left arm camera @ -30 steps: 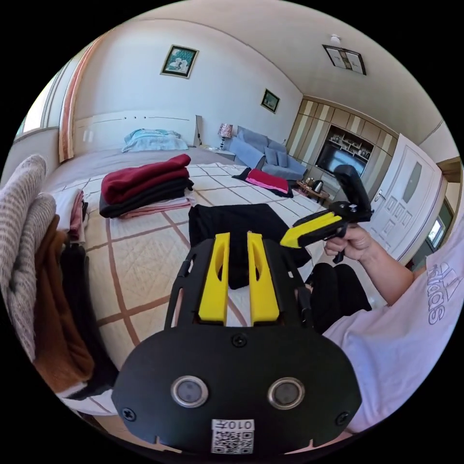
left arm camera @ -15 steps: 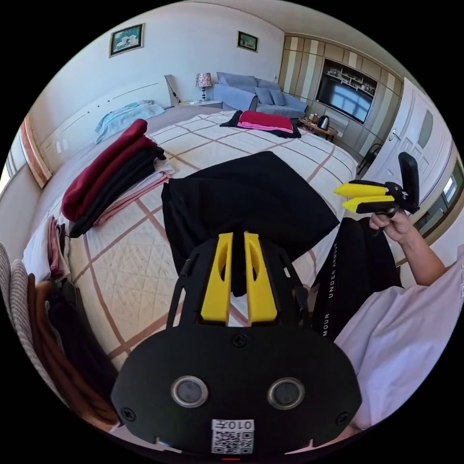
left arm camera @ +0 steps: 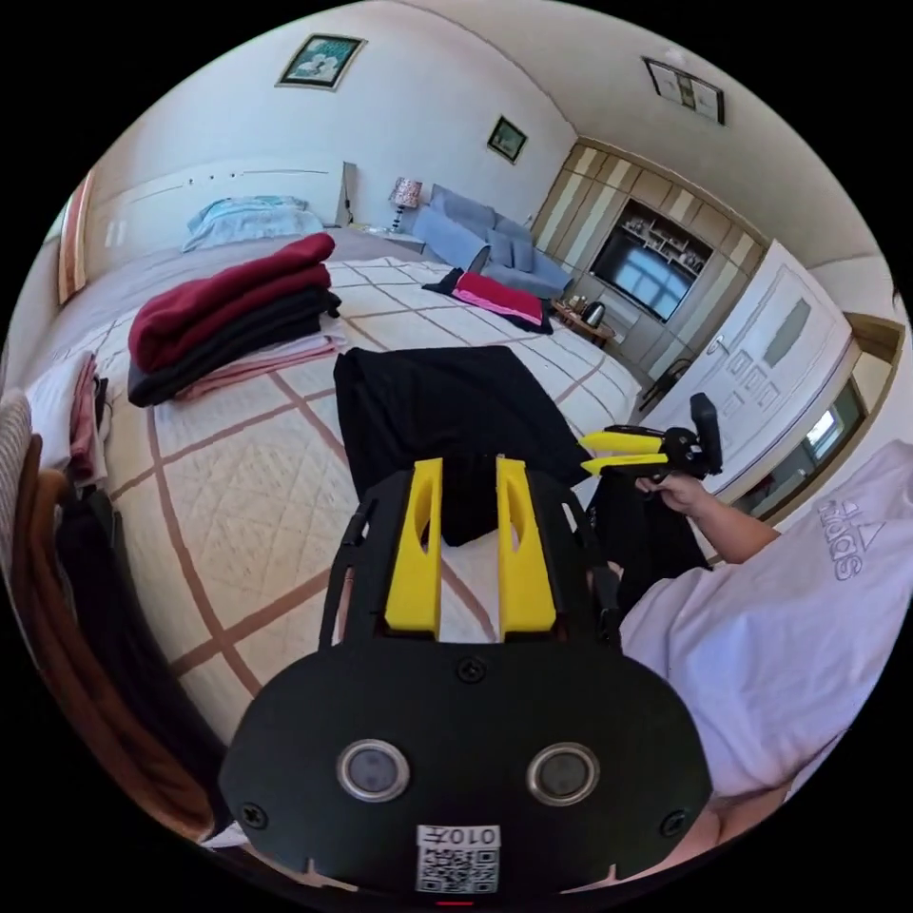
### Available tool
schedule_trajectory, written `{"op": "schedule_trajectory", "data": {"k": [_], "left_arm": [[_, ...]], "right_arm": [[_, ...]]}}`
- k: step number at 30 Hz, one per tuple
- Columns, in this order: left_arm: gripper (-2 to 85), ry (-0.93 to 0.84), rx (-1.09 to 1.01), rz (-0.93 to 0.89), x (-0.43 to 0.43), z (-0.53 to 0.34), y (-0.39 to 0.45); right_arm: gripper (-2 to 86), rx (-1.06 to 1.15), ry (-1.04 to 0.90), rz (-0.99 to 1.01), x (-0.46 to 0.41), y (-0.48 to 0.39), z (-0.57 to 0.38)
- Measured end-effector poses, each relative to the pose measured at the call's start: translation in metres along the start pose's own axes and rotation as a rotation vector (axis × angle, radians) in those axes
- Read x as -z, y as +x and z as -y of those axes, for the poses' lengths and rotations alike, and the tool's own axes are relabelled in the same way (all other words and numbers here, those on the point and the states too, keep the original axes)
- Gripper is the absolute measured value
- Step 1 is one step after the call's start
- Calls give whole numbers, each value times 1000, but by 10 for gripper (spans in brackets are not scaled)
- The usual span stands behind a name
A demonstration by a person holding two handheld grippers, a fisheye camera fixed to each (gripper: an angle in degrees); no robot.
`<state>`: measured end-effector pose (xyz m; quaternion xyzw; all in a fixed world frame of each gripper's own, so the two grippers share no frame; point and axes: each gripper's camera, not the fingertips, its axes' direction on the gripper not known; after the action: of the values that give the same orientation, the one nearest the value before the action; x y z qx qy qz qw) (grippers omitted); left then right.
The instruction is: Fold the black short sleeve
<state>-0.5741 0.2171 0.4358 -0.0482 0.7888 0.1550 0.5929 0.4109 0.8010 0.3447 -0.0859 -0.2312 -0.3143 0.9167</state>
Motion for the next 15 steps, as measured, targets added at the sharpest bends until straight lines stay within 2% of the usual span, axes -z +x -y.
{"op": "schedule_trajectory", "data": {"k": [2, 7, 10, 15], "left_arm": [[59, -58, -92, 149, -7, 10, 16], [41, -143, -161, 177, -32, 33, 16], [26, -146, -138, 124, -33, 46, 4], [20, 51, -125, -68, 33, 58, -20]], "right_arm": [[108, 1, 12, -6, 1, 2, -3], [114, 7, -12, -24, -4, 7, -3], [116, 6, -25, -43, -8, 15, 0], [119, 0, -19, -46, -4, 32, 3]]}}
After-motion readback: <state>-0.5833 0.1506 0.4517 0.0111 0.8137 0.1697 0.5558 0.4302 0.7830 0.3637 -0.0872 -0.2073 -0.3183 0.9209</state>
